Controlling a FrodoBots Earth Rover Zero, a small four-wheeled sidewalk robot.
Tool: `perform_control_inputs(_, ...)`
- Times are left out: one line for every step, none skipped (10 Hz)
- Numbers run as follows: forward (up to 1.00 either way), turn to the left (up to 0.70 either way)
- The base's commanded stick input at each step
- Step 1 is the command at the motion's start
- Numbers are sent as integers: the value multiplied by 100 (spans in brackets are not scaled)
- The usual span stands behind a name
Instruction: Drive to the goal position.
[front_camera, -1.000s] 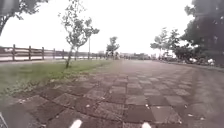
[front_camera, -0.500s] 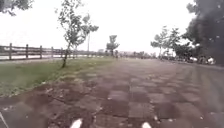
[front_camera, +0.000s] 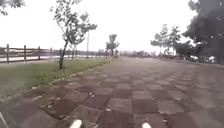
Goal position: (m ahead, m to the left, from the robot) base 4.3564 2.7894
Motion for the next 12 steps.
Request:
perform_control_inputs(70, 0)
perform_control_inputs(70, 0)
perform_control_inputs(70, 0)
perform_control_inputs(70, 0)
perform_control_inputs(70, 0)
perform_control_inputs(70, 0)
perform_control_inputs(70, 0)
perform_control_inputs(70, 0)
perform_control_inputs(70, 0)
perform_control_inputs(70, 0)
perform_control_inputs(70, 0)
perform_control_inputs(70, 0)
